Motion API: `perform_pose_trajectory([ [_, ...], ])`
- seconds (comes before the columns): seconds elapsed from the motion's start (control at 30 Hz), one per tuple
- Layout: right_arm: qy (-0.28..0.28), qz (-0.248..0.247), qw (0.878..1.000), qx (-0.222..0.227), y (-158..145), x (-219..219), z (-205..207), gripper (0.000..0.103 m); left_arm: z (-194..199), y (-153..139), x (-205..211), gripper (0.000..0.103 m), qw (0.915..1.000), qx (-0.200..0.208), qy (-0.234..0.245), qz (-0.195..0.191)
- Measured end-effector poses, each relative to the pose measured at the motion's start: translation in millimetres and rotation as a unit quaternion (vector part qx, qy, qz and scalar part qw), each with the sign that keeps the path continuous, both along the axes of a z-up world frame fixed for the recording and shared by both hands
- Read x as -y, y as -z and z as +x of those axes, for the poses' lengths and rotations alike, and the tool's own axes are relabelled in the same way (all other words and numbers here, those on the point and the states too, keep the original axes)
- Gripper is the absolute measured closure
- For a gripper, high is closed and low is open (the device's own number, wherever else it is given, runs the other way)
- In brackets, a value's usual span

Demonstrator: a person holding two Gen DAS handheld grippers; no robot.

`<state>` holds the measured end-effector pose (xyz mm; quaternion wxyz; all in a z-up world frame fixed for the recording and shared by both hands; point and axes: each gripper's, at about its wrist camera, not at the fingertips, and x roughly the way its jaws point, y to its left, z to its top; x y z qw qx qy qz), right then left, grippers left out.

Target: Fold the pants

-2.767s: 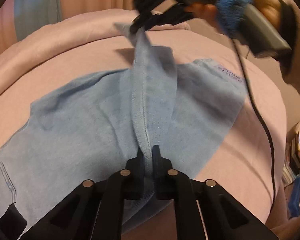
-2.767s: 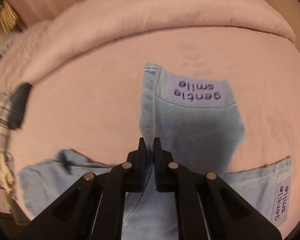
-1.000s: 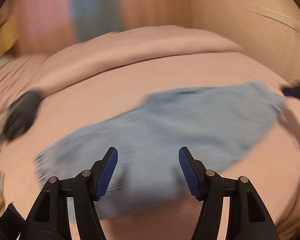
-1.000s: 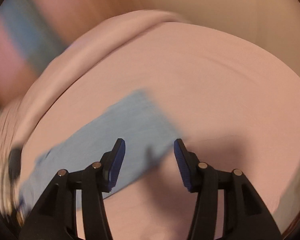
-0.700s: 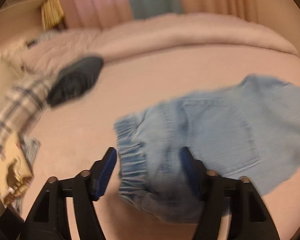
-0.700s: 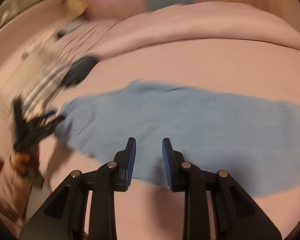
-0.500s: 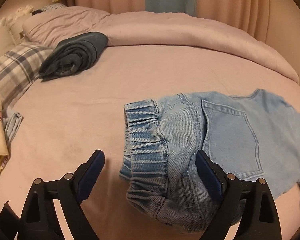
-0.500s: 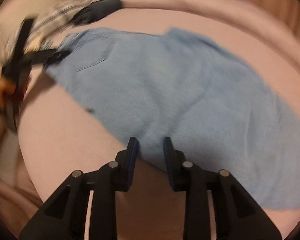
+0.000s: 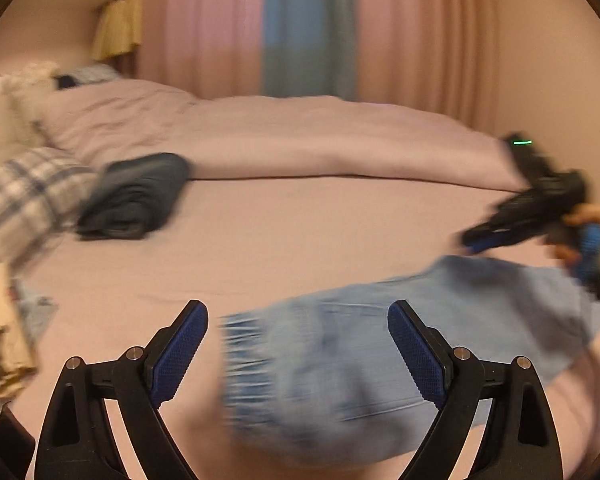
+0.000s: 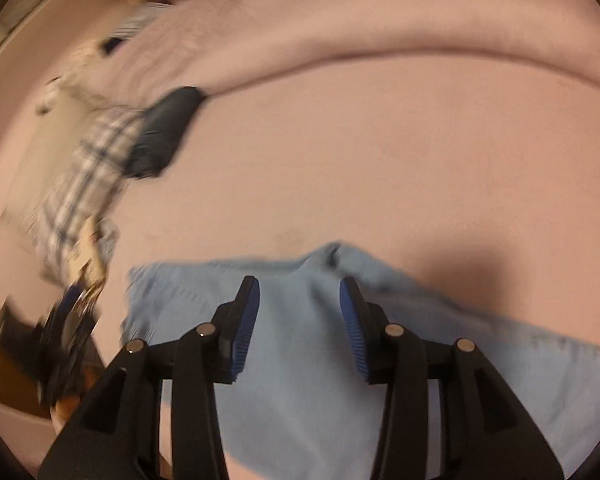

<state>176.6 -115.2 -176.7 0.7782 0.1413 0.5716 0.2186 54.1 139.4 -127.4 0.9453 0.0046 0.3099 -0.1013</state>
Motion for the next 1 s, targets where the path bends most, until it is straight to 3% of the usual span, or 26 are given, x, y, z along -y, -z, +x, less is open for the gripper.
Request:
perform_pose_trajectory([
  [0.17,-0.026,-0.006,0.995,-0.1,31.6,-6.2,20.7,0.061,18.2,17.3,37.8,0.012,0.9974,-0.027,0.067,-0.004],
  [0.23,-0.035,0.002,0.992,-0.124,39.6,-9.2,26.1,0.077,26.8,27.3,48.7,0.016,0.9957,-0.04,0.084,0.006],
  [0.3,-0.037,0.004,0.994,-0.107,37.0,-11.8,28.7,0.088,37.8,42.5,52.2,0.026,0.9941,-0.072,0.077,0.028],
  [0.37,-0.018,0.025,0.995,-0.095,25.2,4.1,33.7,0.091,52.4,65.2,48.9,0.039,0.9891,-0.126,0.056,0.051],
  [0.43,-0.003,0.038,0.996,-0.083,23.5,4.3,40.5,0.093,58.1,75.3,46.8,0.046,0.988,-0.134,0.047,0.062],
  [0.6,0.0,0.003,0.996,-0.093,45.0,-4.6,43.8,0.094,63.9,78.8,47.0,0.047,0.987,-0.137,0.037,0.075],
  [0.77,0.015,-0.003,0.996,-0.087,38.4,-3.1,41.3,0.095,60.7,78.4,47.3,0.047,0.9872,-0.136,0.041,0.073],
  [0.9,0.037,-0.003,0.999,-0.03,9.0,5.0,31.8,0.09,60.1,77.3,45.6,0.049,0.9878,-0.134,0.042,0.068],
  [1.0,0.014,-0.001,1.0,0.018,-17.2,12.7,10.2,0.09,56.3,76.5,44.9,0.051,0.9882,-0.132,0.044,0.064],
])
